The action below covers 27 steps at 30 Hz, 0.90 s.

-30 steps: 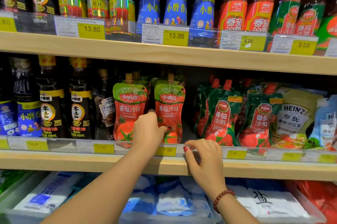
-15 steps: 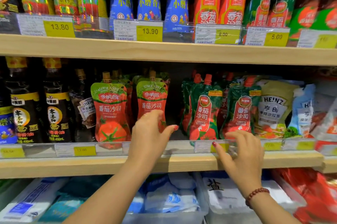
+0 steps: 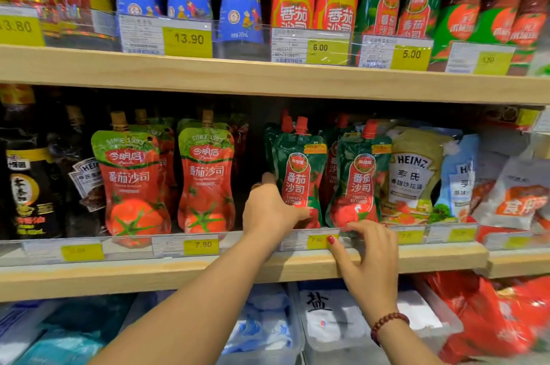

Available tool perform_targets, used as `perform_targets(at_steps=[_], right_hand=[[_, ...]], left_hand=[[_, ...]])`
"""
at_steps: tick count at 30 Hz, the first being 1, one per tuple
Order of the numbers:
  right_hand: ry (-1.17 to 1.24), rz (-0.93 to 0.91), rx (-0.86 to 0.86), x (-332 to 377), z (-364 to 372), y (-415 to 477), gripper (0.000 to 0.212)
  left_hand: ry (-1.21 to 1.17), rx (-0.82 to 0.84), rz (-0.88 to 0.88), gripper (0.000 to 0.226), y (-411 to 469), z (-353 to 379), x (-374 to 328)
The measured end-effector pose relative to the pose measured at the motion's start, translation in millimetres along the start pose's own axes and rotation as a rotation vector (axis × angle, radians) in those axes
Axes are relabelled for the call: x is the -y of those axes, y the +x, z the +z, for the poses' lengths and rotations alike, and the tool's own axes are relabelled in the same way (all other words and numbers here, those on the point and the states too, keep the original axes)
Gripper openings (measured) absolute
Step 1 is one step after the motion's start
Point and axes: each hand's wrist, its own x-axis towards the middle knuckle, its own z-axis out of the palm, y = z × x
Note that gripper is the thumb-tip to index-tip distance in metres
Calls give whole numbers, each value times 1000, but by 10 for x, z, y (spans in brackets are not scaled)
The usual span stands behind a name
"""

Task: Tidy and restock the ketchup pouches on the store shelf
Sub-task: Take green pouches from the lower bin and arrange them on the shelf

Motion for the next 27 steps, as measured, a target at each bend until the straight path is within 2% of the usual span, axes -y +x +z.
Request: perform_targets(at_steps=[3, 7, 14, 16, 18, 19, 21, 24, 27], right_hand=[[11, -4, -14, -11, 13, -11, 29], [22, -16, -21, -13, 12, -17, 29], [42, -13, -31, 11, 5, -25, 29], [47, -10, -26, 16, -2, -25, 28], [54, -9, -29, 18, -7, -26, 29], [53, -6, -30, 17, -9, -28, 30], [44, -5, -25, 20, -2, -36, 31], [64, 2, -31, 38, -4, -29, 22], [47, 18, 1, 37, -23, -5, 22]], left_hand=[[67, -78, -9, 91, -13, 47, -7], [84, -167, -5, 90, -27, 94, -35], [66, -185, 7, 94, -63, 112, -29], [10, -346, 86, 92, -144, 118, -15], [-108, -496, 296, 78, -263, 152, -35], [-163, -491, 396, 69, -320, 178, -79], [-254, -331, 501, 57, -380, 269, -215], [-302, -121, 447, 64, -322, 424, -487], [-282, -91, 373, 80, -230, 556, -679]])
